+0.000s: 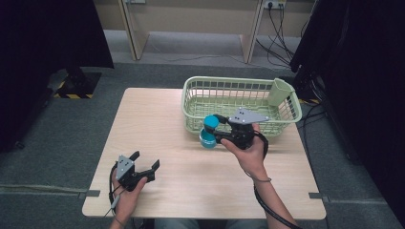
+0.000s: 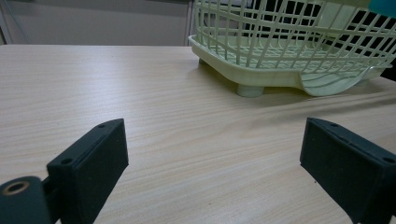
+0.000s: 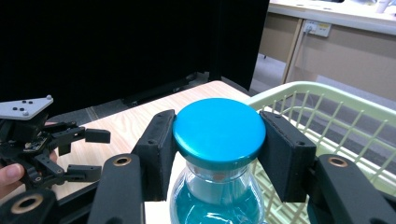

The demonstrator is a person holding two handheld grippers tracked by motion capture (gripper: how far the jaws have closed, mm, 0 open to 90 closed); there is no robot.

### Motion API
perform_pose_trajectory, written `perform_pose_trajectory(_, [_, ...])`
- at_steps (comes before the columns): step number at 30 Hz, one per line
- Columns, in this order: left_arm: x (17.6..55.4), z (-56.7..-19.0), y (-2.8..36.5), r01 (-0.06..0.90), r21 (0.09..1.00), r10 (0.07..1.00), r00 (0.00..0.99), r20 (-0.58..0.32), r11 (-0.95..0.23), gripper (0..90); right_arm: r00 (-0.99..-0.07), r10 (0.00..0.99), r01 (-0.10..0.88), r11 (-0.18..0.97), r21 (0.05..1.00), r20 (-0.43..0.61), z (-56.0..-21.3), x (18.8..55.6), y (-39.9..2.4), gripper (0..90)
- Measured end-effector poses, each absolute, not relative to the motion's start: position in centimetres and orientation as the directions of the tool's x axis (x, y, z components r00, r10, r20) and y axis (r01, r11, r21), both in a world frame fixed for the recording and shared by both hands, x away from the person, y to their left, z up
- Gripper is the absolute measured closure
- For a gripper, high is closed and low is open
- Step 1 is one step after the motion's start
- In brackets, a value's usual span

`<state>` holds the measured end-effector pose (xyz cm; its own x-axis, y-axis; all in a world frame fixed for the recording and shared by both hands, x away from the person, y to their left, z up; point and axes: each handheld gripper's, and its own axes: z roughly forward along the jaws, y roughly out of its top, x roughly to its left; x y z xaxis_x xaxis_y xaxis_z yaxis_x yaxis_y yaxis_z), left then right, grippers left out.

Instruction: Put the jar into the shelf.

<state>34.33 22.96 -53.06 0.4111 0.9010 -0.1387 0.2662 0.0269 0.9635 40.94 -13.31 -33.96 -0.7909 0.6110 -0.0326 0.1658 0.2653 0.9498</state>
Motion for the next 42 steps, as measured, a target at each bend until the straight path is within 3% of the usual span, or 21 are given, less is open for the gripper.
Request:
perform_pose_trajectory(23, [34.3, -53.1, 23.0, 0.266, 0.964, 0.901, 0.411, -0.139, 0.027, 6.9, -0.767, 0.638, 0.126, 0.258, 0.958, -0.071, -30.8, 41.4, -14.1, 48.4])
perform_pose_trajectory(42, [34.4, -53.1, 23.0, 0.267, 0.963, 0.9, 0.413, -0.141, 0.029, 6.9, -0.702, 0.709, 0.167, 0.261, 0.951, -0.071, -28.9, 44.1, -15.5, 48.4])
